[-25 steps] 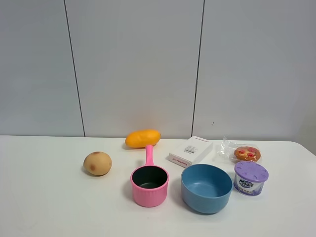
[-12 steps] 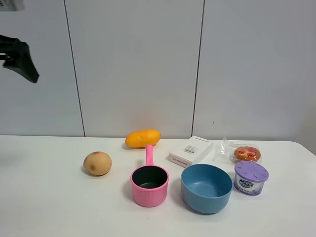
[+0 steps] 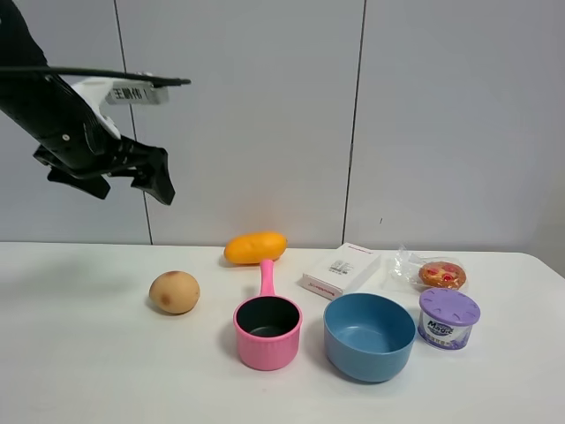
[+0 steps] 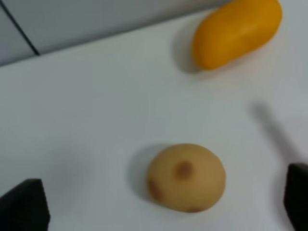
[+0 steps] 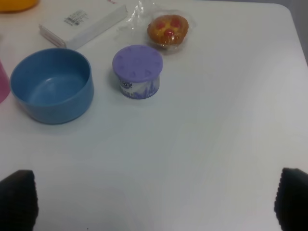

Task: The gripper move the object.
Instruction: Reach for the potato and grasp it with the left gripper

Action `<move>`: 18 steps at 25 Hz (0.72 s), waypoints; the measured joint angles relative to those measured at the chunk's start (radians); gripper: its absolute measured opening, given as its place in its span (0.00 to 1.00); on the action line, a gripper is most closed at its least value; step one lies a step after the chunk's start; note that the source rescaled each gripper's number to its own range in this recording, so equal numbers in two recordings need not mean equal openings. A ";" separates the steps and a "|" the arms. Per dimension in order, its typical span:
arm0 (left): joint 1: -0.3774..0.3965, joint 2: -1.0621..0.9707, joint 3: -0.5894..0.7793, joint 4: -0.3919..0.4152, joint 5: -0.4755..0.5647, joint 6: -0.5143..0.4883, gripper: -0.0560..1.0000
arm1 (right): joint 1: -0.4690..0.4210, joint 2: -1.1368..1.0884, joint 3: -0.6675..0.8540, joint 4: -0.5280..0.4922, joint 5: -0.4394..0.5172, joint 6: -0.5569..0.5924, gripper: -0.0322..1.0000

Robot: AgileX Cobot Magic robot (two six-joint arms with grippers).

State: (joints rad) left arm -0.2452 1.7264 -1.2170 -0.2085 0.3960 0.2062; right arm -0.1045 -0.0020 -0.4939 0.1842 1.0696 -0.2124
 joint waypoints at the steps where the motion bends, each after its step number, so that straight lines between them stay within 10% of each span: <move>1: -0.012 0.022 0.000 0.002 -0.010 0.000 1.00 | 0.000 0.000 0.000 0.000 0.000 0.000 1.00; 18: -0.049 0.369 0.000 0.119 -0.235 0.004 1.00 | 0.000 0.000 0.000 0.000 0.000 0.000 1.00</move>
State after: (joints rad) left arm -0.2944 2.0951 -1.2173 -0.0894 0.1613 0.2106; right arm -0.1045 -0.0020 -0.4939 0.1842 1.0696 -0.2124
